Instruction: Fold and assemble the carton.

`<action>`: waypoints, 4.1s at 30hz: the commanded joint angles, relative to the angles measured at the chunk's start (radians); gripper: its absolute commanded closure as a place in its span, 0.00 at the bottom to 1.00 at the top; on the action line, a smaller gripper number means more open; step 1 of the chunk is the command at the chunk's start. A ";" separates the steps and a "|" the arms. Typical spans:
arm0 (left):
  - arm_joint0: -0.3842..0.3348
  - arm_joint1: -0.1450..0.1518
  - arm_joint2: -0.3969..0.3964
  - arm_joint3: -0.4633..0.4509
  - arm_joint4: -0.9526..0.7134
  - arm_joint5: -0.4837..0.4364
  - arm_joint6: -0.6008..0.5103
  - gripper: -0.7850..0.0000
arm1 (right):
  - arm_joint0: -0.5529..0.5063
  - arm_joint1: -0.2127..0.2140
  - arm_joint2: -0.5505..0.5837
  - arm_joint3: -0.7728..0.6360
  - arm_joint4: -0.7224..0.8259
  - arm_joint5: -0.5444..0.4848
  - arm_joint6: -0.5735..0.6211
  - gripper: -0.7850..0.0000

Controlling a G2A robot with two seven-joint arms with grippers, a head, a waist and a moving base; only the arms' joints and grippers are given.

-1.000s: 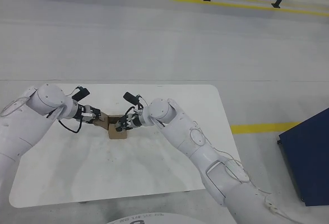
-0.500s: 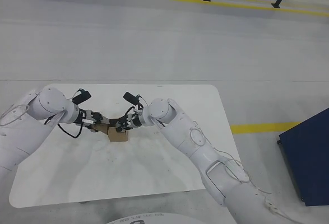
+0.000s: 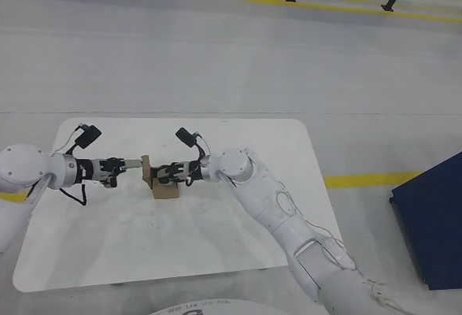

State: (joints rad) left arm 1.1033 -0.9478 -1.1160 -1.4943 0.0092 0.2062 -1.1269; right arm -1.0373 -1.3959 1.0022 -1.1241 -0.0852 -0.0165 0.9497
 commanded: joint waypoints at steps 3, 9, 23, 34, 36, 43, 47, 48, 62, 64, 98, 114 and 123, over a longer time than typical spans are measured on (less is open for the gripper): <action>0.015 0.003 -0.003 0.015 -0.003 0.003 -0.009 0.13 | -0.003 0.007 0.019 -0.002 0.025 0.018 0.018 1.00; -0.041 -0.017 0.053 0.093 -0.024 0.008 0.014 0.57 | 0.006 0.007 0.014 0.021 0.045 0.027 0.012 1.00; -0.135 -0.048 0.131 0.158 -0.035 -0.022 0.019 0.45 | -0.002 0.021 0.026 0.026 0.062 0.012 0.013 1.00; -0.209 -0.077 0.203 0.210 -0.033 -0.005 0.005 0.65 | -0.031 0.035 0.034 -0.012 0.054 0.013 0.003 1.00; -0.224 -0.086 0.225 0.226 -0.027 0.000 0.008 0.65 | -0.036 0.038 0.039 -0.016 0.057 0.014 0.004 1.00; -0.260 -0.105 0.260 0.275 -0.033 -0.004 0.008 0.82 | -0.043 0.045 0.042 -0.030 0.057 0.020 0.005 1.00; -0.268 -0.110 0.269 0.283 -0.028 -0.004 0.006 1.00 | -0.035 0.047 0.041 -0.033 0.065 0.031 0.008 1.00; -0.269 -0.110 0.270 0.283 -0.027 -0.004 0.006 1.00 | -0.031 0.047 0.040 -0.031 0.069 0.035 0.011 1.00; -0.246 -0.101 0.253 0.231 0.012 0.005 -0.007 1.00 | 0.056 0.027 -0.026 0.042 0.095 0.109 -0.003 1.00; -0.234 -0.096 0.240 0.213 0.013 0.001 -0.007 1.00 | 0.068 0.022 -0.043 0.050 0.094 0.126 -0.009 1.00; -0.236 -0.107 0.262 0.142 0.046 0.134 0.024 0.00 | 0.031 0.061 0.014 0.072 0.145 0.000 0.058 1.00; -0.177 -0.100 0.143 0.206 -0.250 0.007 -0.041 0.00 | 0.189 -0.010 -0.169 0.255 0.104 0.164 0.019 1.00; -0.264 -0.156 0.292 0.278 -0.193 0.059 0.052 0.00 | 0.196 -0.020 -0.191 0.270 0.095 0.160 0.001 1.00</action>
State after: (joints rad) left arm 0.8509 -1.0949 -0.8459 -1.2301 -0.1894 0.2561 -1.0895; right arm -0.8415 -1.4155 0.8131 -0.8556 0.0111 0.1406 0.9520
